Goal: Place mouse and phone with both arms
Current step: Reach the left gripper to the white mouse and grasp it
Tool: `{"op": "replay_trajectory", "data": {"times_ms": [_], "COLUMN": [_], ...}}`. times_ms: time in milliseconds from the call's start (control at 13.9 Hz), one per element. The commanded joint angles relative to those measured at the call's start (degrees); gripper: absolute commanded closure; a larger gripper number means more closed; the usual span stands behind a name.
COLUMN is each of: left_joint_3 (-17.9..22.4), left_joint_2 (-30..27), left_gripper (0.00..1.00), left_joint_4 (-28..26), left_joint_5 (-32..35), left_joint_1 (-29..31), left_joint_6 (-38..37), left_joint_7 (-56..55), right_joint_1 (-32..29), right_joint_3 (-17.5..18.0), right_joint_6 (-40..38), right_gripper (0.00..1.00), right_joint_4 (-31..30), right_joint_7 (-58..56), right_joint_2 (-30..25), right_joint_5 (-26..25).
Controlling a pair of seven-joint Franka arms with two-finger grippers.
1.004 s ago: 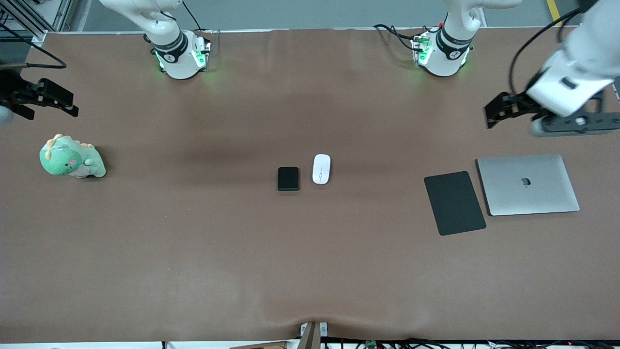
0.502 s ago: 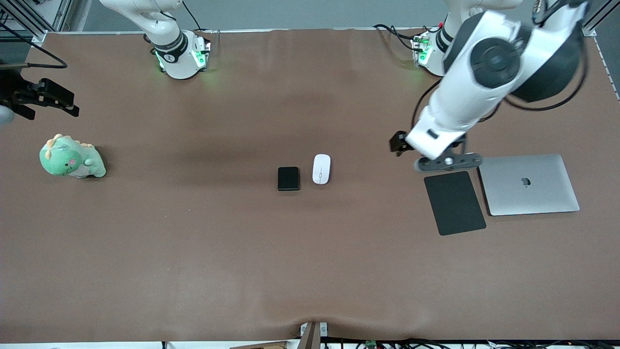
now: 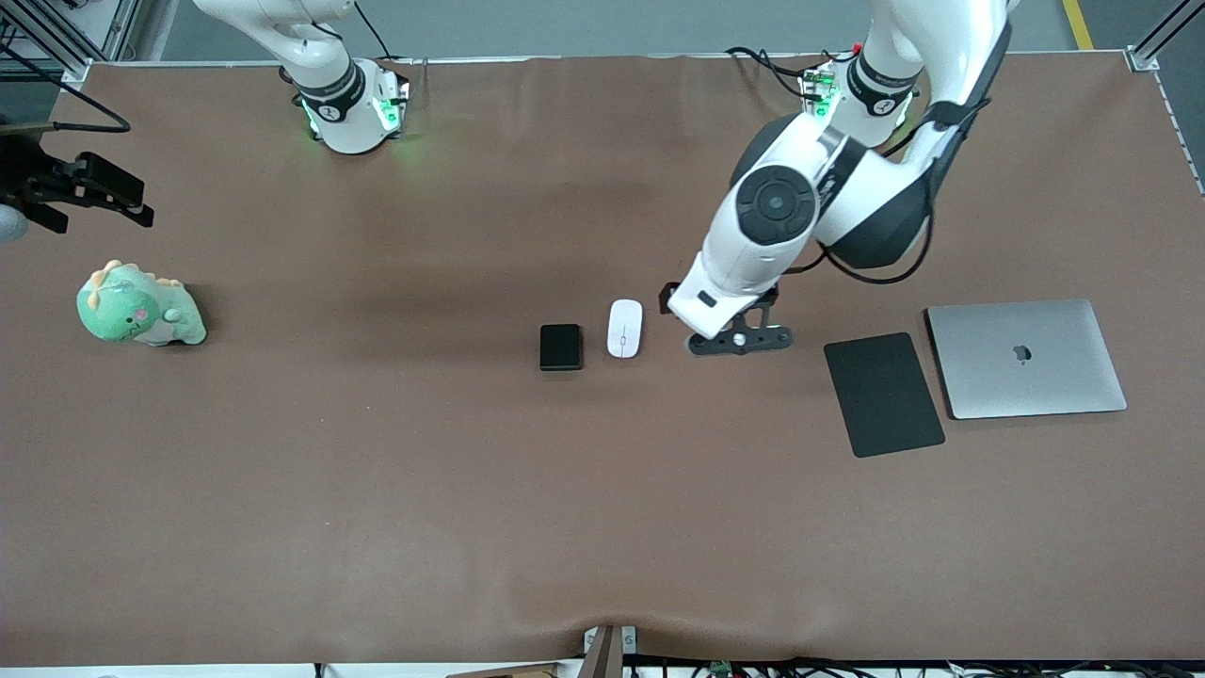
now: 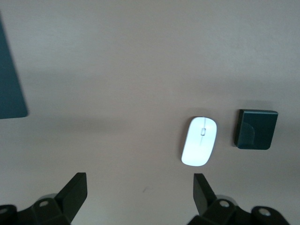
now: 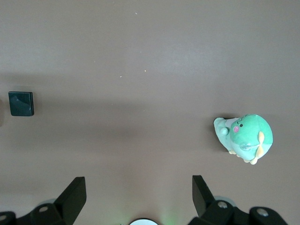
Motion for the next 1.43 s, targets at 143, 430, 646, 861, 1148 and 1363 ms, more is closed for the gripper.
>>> {"op": "replay_trajectory", "data": {"times_ms": [143, 430, 646, 861, 1148, 1363], "left_joint_3": [0.03, -0.06, -0.06, -0.06, -0.06, 0.12], "left_joint_2": [6.37, 12.52, 15.25, 16.23, 16.49, 17.99], "left_gripper": [0.0, 0.0, 0.0, 0.0, 0.0, 0.0], "left_joint_4": [0.92, 0.65, 0.48, -1.45, -6.02, -6.03], "left_joint_5": [4.52, 6.83, 7.97, 8.23, 8.32, 8.23], "left_joint_1": [-4.37, -6.39, -7.62, -8.94, -9.29, -9.91], "left_joint_6": [5.52, 11.31, 14.92, 18.6, 25.2, 27.58], "left_joint_7": [-1.33, -1.34, -0.9, -0.9, -0.81, -0.81], "right_joint_1": [-0.31, -0.31, 0.04, 1.71, 3.29, 5.58], "right_joint_3": [0.26, 0.17, 0.17, 0.35, 0.35, 0.35], "right_joint_6": [-0.33, -0.33, -0.25, -0.16, 2.56, 3.88], "right_gripper": [0.0, 0.0, 0.0, 0.0, 0.0, 0.0], "right_joint_4": [1.42, 1.42, 1.42, 1.42, 0.89, 0.63], "right_joint_7": [-0.51, -0.68, -0.68, -0.6, -0.33, 0.28], "right_joint_2": [1.01, 1.19, 2.94, 6.02, 7.16, 8.4], "right_joint_5": [-0.09, -0.26, -0.61, -0.35, -0.09, 0.09]}}
